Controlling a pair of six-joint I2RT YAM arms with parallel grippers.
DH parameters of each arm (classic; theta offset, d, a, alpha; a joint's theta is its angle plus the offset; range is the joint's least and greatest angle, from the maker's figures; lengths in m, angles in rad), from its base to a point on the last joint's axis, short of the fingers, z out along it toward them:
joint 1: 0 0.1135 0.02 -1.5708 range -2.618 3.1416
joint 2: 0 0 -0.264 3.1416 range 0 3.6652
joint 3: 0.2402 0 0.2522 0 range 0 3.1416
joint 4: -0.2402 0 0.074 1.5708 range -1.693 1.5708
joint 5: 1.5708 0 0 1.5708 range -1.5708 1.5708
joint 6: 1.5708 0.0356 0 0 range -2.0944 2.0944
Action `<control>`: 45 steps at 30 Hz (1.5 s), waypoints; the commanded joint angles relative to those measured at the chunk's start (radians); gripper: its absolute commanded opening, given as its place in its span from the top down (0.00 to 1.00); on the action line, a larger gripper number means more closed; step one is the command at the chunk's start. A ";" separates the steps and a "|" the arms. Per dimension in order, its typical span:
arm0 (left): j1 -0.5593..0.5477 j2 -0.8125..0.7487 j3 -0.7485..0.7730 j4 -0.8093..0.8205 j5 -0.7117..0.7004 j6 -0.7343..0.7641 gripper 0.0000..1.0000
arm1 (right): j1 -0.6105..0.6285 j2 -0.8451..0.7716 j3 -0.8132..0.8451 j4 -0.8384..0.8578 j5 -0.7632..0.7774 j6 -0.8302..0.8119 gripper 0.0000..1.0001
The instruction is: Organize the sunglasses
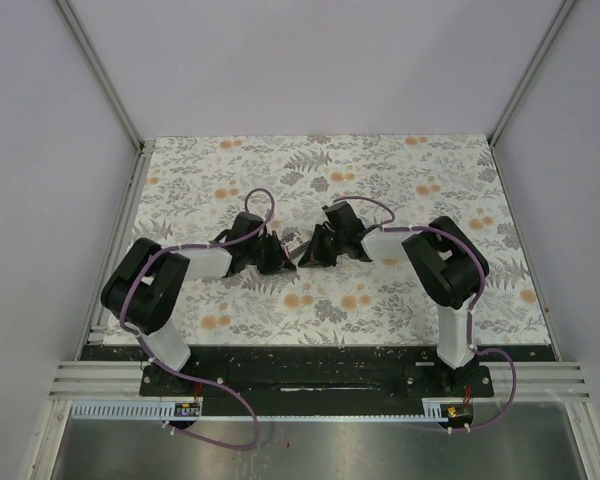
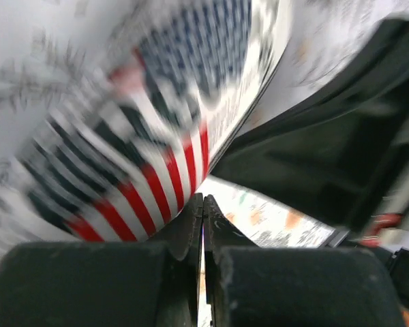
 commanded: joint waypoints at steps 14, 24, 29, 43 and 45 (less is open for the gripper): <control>-0.012 -0.195 0.108 -0.255 -0.110 0.120 0.97 | -0.009 -0.230 -0.047 -0.129 0.122 -0.085 0.88; -0.012 -0.634 0.090 -0.545 -0.436 0.276 0.39 | -0.015 -0.679 -0.171 -0.297 0.268 -0.213 0.00; -0.019 -0.873 0.008 -0.528 -0.432 0.283 0.01 | -0.015 -0.935 -0.224 -0.373 0.340 -0.273 0.01; -0.021 -1.240 -0.345 -0.356 -0.437 0.137 0.01 | -0.016 -1.528 -0.550 -0.445 0.628 -0.215 0.01; -0.021 -1.251 -0.364 -0.349 -0.447 0.132 0.01 | -0.016 -1.557 -0.567 -0.454 0.630 -0.212 0.00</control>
